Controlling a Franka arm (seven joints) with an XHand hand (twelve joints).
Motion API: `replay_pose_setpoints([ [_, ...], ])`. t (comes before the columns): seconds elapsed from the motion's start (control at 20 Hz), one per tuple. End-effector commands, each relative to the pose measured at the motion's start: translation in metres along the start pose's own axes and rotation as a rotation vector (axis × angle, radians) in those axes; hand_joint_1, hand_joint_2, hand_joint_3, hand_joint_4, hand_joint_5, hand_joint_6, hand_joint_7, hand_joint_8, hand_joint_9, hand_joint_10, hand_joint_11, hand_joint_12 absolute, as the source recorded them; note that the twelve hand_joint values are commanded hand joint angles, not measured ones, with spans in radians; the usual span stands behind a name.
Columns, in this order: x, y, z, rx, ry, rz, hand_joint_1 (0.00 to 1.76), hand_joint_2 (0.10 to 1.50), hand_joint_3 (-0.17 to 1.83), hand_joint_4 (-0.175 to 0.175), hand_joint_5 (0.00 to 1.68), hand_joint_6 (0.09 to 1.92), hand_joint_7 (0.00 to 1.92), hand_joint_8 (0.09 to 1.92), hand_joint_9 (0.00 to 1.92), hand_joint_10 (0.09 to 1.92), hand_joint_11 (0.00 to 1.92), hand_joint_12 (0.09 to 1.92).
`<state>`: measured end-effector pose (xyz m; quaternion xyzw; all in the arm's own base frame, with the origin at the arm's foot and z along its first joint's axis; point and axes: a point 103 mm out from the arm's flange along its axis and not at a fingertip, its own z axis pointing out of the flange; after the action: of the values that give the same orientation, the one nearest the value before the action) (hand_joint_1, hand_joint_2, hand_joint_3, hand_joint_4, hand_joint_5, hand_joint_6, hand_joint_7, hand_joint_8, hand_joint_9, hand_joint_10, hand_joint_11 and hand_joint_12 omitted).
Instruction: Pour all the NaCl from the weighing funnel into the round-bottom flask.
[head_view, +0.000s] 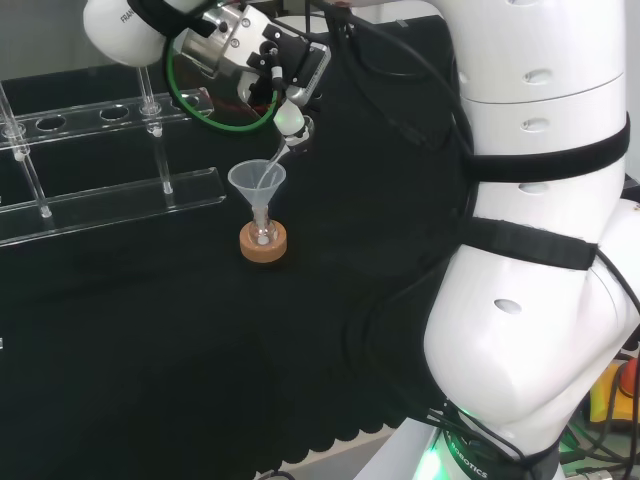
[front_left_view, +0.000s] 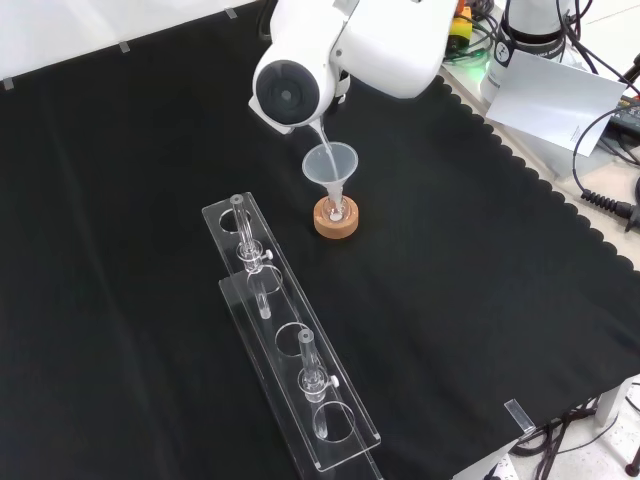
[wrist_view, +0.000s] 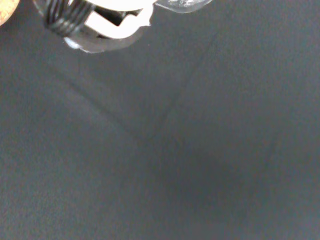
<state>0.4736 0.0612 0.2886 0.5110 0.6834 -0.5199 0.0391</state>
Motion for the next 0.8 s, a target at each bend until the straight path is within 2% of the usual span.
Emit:
replay_pose_setpoints([
  [0.05,0.001,-0.001,-0.002,0.009,-0.017,0.001,1.1,0.72,0.67,0.099,1.13,0.92,1.13,0.55,1.37,0.14,1.03,0.92],
  [0.35,0.001,0.0,-0.002,0.042,-0.037,0.005,1.1,0.72,0.67,0.101,1.13,0.92,1.13,0.55,1.37,0.14,1.03,0.92],
  [0.8,0.005,0.0,-0.013,0.057,-0.091,0.003,1.1,0.71,0.68,0.104,1.13,0.93,1.13,0.55,1.37,0.14,1.03,0.92],
])
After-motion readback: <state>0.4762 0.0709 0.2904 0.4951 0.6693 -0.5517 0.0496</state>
